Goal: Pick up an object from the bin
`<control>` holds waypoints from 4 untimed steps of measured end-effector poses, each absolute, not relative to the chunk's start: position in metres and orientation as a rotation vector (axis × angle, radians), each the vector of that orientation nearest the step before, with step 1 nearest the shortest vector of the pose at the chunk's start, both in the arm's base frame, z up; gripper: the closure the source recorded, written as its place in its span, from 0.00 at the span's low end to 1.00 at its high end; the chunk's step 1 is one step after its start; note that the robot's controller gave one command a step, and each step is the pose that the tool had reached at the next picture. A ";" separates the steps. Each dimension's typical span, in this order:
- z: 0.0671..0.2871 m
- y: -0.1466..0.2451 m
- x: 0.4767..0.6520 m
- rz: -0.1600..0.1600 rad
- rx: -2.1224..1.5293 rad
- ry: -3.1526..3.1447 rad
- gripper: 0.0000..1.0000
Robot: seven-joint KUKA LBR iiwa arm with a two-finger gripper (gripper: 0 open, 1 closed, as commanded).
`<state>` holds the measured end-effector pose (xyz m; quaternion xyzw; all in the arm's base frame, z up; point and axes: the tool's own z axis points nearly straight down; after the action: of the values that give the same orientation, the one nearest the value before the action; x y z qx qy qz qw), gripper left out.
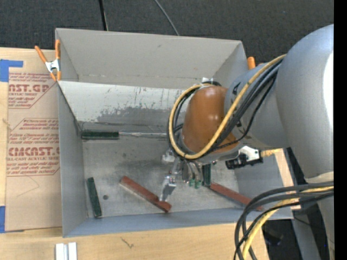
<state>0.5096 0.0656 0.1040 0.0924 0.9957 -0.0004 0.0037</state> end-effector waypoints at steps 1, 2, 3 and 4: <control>0.099 0.044 0.506 0.003 0.408 3.116 0.00; 0.106 0.011 0.504 -0.009 0.315 3.125 0.00; 0.076 0.108 0.500 0.001 0.350 3.121 0.00; 0.075 -0.029 0.505 0.014 0.140 3.127 1.00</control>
Offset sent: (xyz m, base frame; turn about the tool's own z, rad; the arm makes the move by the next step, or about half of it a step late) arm -0.0268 0.0629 0.0050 0.0269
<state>0.5052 -0.0290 0.0749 0.0449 0.9990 0.0043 0.0057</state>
